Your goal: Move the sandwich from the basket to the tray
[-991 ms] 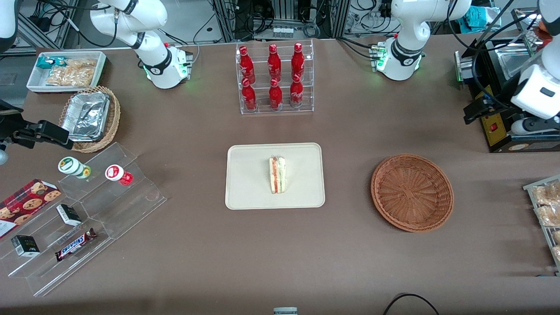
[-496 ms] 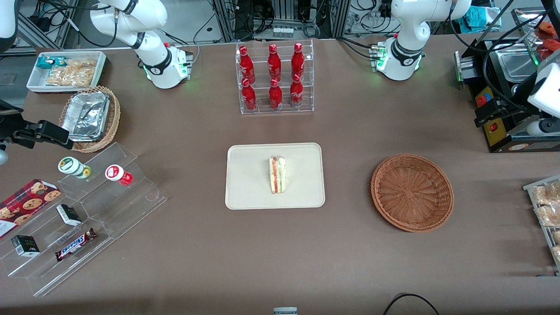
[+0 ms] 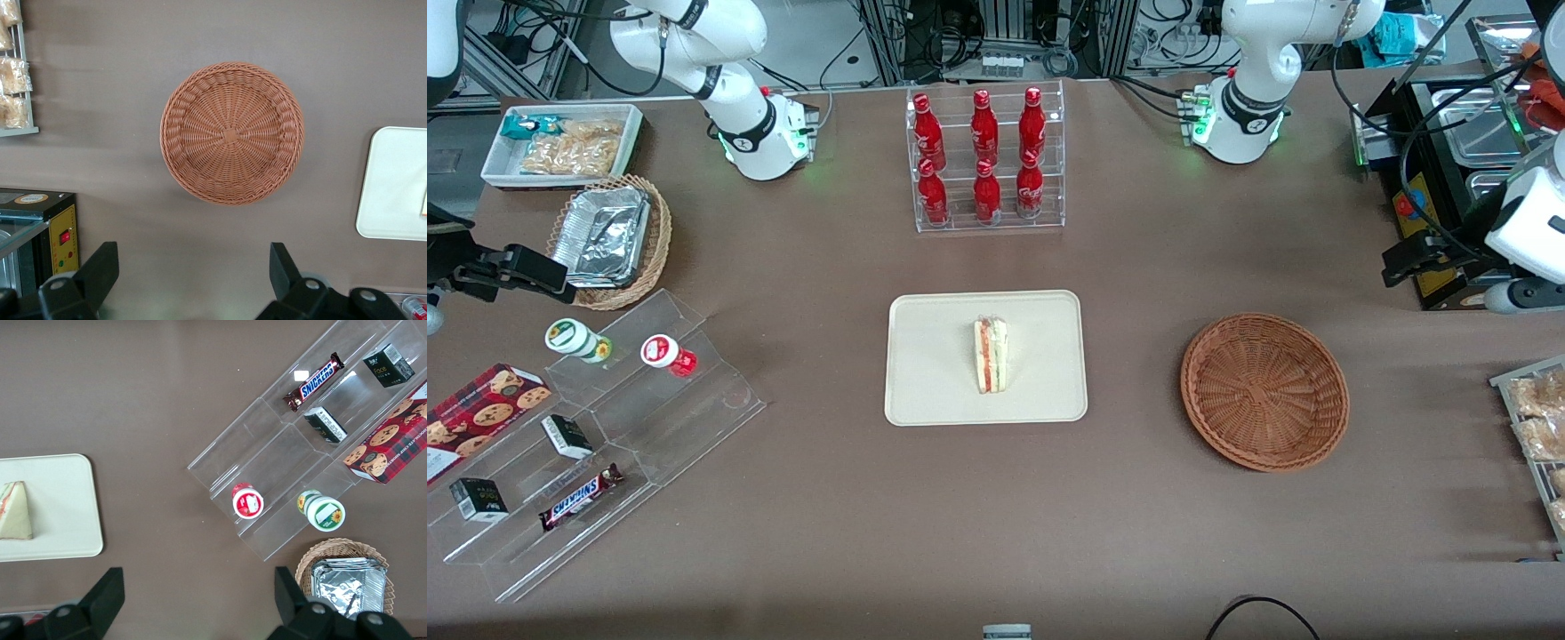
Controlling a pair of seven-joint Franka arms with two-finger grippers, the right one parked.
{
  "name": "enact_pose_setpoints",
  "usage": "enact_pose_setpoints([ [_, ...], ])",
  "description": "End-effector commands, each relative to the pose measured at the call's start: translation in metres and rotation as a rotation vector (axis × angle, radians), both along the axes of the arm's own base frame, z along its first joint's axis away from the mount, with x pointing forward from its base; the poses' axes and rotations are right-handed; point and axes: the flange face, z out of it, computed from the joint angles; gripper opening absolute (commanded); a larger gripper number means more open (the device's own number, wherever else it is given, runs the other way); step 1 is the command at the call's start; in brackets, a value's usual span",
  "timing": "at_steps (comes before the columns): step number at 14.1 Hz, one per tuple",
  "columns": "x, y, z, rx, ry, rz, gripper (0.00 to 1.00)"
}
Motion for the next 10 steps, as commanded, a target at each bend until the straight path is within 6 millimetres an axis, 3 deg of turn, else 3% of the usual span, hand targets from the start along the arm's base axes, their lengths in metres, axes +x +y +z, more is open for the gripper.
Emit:
enact_pose_setpoints([
  [1,-0.0030,-0.0021,0.0107,-0.013,-0.003,-0.016,1.00],
  [3,-0.0081,-0.0042,0.0190,-0.034,-0.013,-0.020,1.00],
  [10,-0.0097,-0.0043,0.0193,-0.035,-0.002,-0.017,1.00],
])
